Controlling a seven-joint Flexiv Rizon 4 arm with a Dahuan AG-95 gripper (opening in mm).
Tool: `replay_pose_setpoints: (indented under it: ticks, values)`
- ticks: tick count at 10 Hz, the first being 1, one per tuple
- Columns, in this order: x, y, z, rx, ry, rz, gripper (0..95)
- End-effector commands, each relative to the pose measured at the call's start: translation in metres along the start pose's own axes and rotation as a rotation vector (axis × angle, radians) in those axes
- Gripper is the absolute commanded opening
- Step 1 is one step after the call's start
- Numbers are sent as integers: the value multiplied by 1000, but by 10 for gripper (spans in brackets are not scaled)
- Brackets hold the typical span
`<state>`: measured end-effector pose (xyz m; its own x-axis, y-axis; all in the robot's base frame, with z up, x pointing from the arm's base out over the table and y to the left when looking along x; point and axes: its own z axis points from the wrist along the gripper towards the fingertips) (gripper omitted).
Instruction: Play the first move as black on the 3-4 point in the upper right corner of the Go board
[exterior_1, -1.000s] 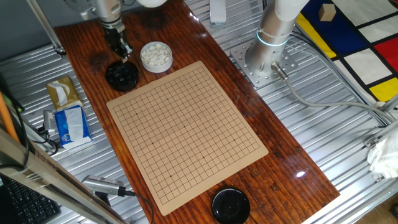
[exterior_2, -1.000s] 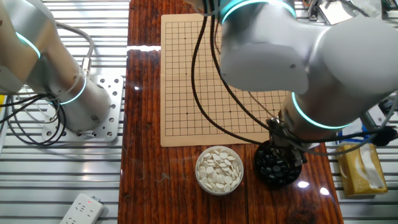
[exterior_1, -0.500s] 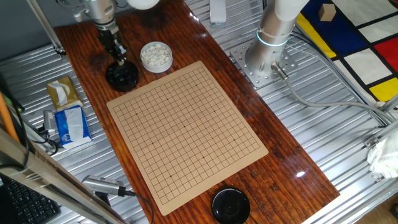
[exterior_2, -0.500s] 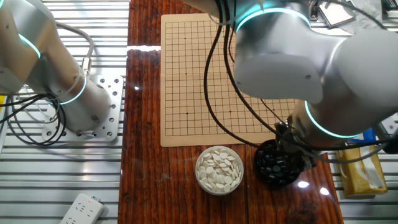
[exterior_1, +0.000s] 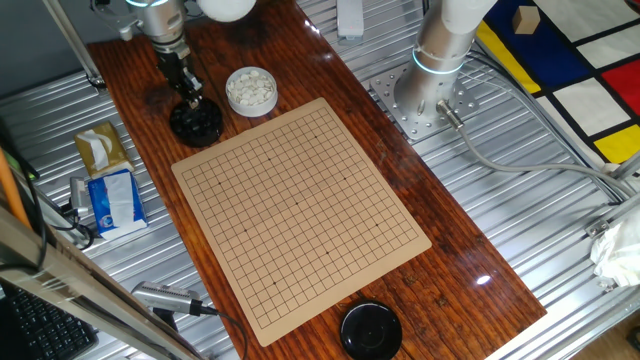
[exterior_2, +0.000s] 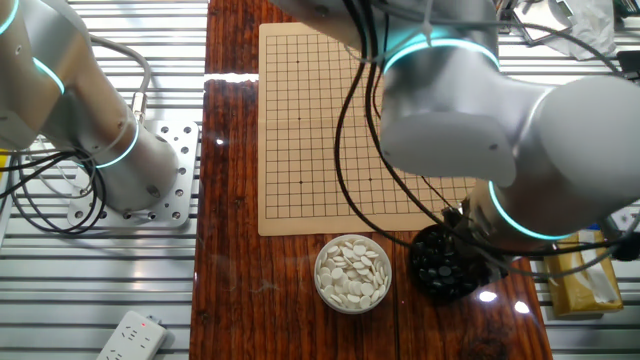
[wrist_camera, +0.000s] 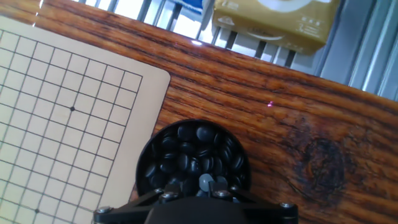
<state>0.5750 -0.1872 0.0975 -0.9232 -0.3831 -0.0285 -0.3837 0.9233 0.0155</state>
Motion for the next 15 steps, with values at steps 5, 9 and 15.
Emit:
replay_pose_setpoints:
  ticks: [5, 9, 15]
  values:
    - [2, -1, 20, -29, -10, -13, 190]
    - [2, -1, 24, -42, -13, -24, 190]
    - [3, 0, 35, -23, -13, -28, 190]
